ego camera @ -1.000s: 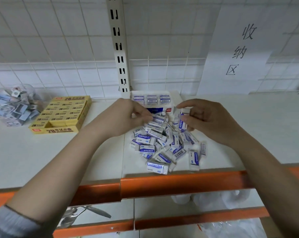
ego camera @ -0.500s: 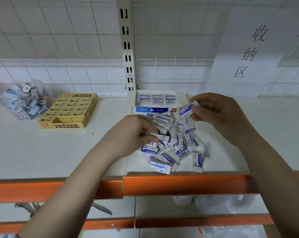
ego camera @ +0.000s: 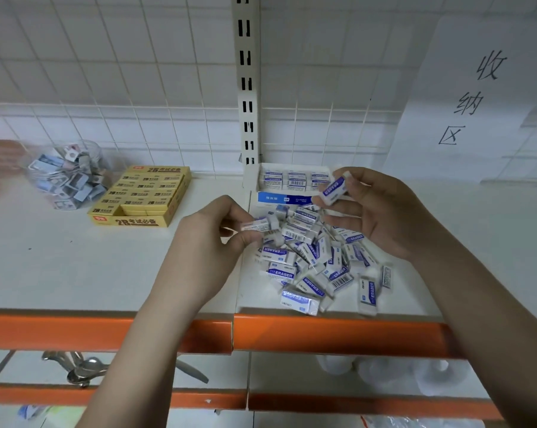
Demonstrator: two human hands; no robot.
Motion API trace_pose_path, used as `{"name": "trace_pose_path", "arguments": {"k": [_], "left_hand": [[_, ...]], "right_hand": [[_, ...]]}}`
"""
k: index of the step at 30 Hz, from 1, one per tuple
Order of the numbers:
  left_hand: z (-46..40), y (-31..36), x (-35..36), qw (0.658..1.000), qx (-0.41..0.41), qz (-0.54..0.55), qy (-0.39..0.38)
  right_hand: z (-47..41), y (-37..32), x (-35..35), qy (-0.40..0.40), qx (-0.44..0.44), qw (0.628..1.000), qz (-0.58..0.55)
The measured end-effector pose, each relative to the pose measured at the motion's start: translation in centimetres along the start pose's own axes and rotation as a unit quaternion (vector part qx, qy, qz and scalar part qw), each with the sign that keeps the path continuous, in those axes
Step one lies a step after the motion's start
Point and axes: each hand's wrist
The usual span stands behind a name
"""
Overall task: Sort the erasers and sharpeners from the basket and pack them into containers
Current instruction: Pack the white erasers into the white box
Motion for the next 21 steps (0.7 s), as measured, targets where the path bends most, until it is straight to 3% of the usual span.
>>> {"name": "trace_pose_path", "arguments": {"k": [4, 7, 9, 13, 21], "left_hand": [[0.5, -0.3, -1.2, 0.999, 0.003, 0.005, 0.038], [0.8, -0.7, -1.7, 0.999, 0.004, -0.005, 0.049], [1.1, -1.0, -1.8, 0.998, 0.003, -0.011, 0.055], [1.3, -1.4, -2.0, 0.998, 0.000, -0.014, 0.062], [1.0, -2.0, -2.2, 0.997, 0.002, -0.027, 0.076]], "right_hand": [[-0.7, 0.2, 0.2, -0.025, 0.032, 0.999, 0.036], [-2.1, 0.4, 0.3, -0.028, 0.024, 0.988, 0.149], [-3.5, 0.2, 0.4, -0.030, -0.003, 0.960, 0.278], [-6.4, -0.3, 1.6, -0.040, -0.070, 0.857, 0.508], [-11.2, 2.3, 2.6, 0.021, -0.007, 0.919, 0.394]]}}
Point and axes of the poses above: each hand's wrist, its own z-axis away from the middle knuckle, its own x-axis out of the palm, y = z × x, and after that the axes turned 3 degrees about y, right-handed
